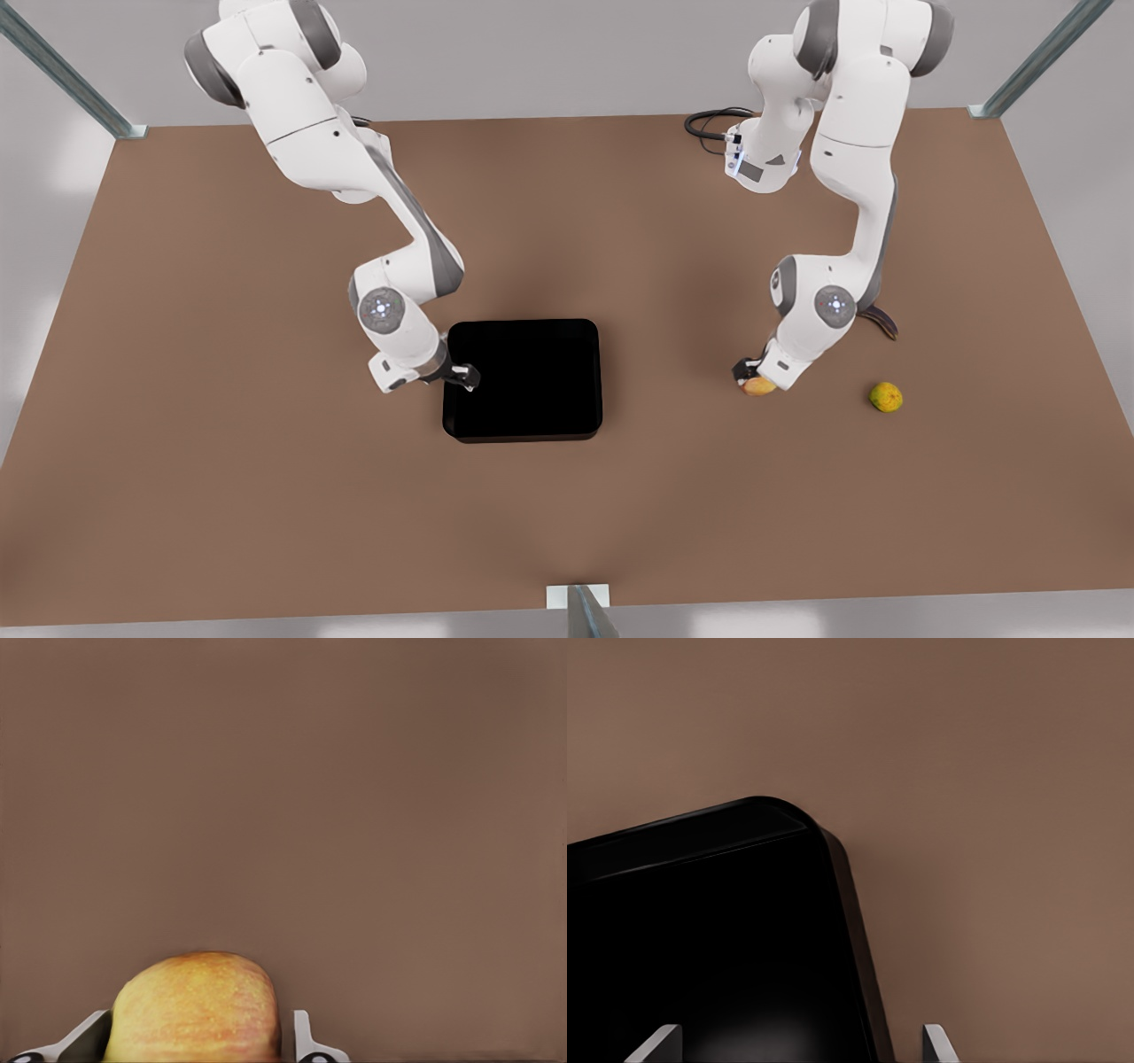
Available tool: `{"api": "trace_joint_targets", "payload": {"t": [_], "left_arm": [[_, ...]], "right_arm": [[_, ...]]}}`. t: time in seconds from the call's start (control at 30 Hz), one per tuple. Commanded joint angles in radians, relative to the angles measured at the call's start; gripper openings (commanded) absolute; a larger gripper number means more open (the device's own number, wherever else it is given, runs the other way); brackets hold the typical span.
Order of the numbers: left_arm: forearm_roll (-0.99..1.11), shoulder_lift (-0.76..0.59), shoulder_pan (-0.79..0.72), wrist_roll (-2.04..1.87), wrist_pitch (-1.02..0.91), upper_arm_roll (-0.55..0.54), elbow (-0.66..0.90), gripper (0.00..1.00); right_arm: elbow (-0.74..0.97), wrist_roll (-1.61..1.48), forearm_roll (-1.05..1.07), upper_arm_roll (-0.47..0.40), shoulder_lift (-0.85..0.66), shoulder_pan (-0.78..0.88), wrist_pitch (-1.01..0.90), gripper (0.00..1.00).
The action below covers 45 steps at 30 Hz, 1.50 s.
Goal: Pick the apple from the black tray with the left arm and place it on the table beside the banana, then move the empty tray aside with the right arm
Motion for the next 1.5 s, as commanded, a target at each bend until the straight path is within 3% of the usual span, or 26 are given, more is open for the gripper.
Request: {"api": "trace_joint_targets", "payload": {"t": [0.0, 0.07, 0.1, 0.13, 0.17, 0.27, 0.33, 0.43, 0.6, 0.8, 0.9, 1.17, 1.47], "left_arm": [[0.000, -0.015, -0.001, 0.128, -0.014, 0.001, 0.001, 1.00], [0.005, -0.063, -0.001, 0.117, -0.015, 0.006, 0.002, 1.00], [0.006, -0.115, 0.004, 0.119, -0.149, 0.021, 0.049, 1.00], [0.011, -0.130, 0.007, 0.142, -0.522, 0.070, 0.264, 1.00], [0.011, -0.123, 0.027, 0.174, -0.728, 0.090, 0.411, 1.00], [0.012, -0.173, 0.065, 0.200, -0.894, 0.115, 0.522, 1.00], [0.009, -0.207, 0.065, 0.205, -0.897, 0.132, 0.577, 1.00], [0.012, -0.230, 0.061, 0.203, -0.897, 0.126, 0.562, 1.00], [0.022, -0.230, 0.062, 0.197, -0.894, 0.132, 0.568, 1.00], [0.054, -0.236, 0.062, 0.195, -0.899, 0.127, 0.571, 1.00], [0.054, -0.233, 0.062, 0.197, -0.899, 0.132, 0.568, 1.00], [0.055, -0.235, 0.062, 0.197, -0.900, 0.133, 0.568, 1.00], [0.058, -0.232, 0.064, 0.197, -0.899, 0.133, 0.568, 1.00]], "right_arm": [[0.000, -0.086, 0.001, 0.001, 0.013, 0.001, 0.014, 0.99], [0.000, -0.184, 0.001, -0.003, 0.031, -0.010, 0.015, 0.99], [-0.001, -0.226, 0.001, -0.003, 0.034, -0.015, 0.012, 0.99], [-0.009, -0.246, 0.002, -0.003, 0.036, -0.015, 0.012, 0.99], [-0.015, -0.290, 0.002, -0.003, 0.036, -0.015, 0.012, 0.99], [-0.031, -0.350, 0.005, -0.003, 0.034, -0.016, 0.012, 0.97], [-0.043, -0.350, 0.011, -0.001, 0.036, -0.015, 0.005, 0.94], [-0.043, -0.344, 0.013, 0.002, 0.039, -0.012, -0.001, 0.78], [-0.035, -0.341, 0.013, 0.002, 0.077, -0.009, 0.000, 0.66], [-0.032, -0.341, 0.013, 0.002, 0.075, -0.010, -0.001, 0.36], [-0.032, -0.342, 0.013, 0.004, 0.071, -0.009, -0.004, 0.26], [-0.024, -0.348, 0.011, 0.004, 0.056, -0.009, -0.038, 0.17], [0.104, -0.505, 0.010, -0.012, -0.081, -0.090, -0.437, 0.13]]}}
